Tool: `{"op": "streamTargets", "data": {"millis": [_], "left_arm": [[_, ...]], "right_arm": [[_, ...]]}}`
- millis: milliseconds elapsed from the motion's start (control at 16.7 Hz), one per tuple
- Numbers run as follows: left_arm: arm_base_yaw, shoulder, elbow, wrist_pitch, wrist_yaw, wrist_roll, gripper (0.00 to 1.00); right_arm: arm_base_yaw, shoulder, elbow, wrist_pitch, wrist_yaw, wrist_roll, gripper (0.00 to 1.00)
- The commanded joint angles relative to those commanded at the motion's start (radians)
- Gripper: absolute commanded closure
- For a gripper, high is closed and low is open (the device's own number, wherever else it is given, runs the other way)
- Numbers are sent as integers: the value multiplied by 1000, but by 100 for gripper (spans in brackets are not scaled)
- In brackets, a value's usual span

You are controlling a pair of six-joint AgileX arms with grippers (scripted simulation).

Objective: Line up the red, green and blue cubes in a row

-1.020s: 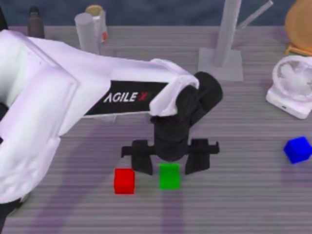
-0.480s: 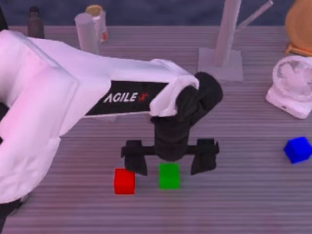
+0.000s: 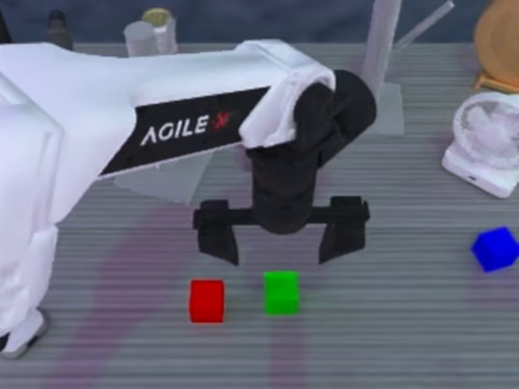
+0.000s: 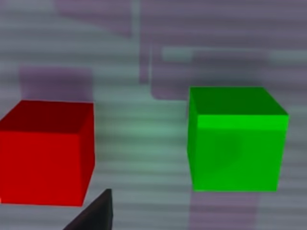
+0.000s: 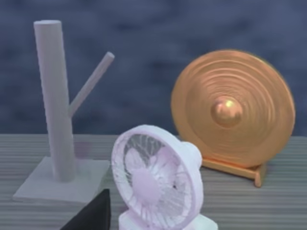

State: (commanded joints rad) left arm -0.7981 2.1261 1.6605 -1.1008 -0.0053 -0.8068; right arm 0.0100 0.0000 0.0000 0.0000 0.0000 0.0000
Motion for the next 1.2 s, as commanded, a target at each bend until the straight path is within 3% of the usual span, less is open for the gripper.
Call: {"op": "streamTargets", "data": {"millis": [420,600,840,1200], "left_arm": [[1,-18,3,-11,-1,4,0],[39,-108,-77,38,-5,32,0],[146,-353,-290,160,-11,104,0],[369,-877,-743,424,-17,282,0]], "right_arm": [[1,9,8,-6,-1,-1,0],[10,87,79,-56,-4,-10,0],[25,311,252,-180,-4,-32,0],[52,864,599,-446,0,-82,0]]}}
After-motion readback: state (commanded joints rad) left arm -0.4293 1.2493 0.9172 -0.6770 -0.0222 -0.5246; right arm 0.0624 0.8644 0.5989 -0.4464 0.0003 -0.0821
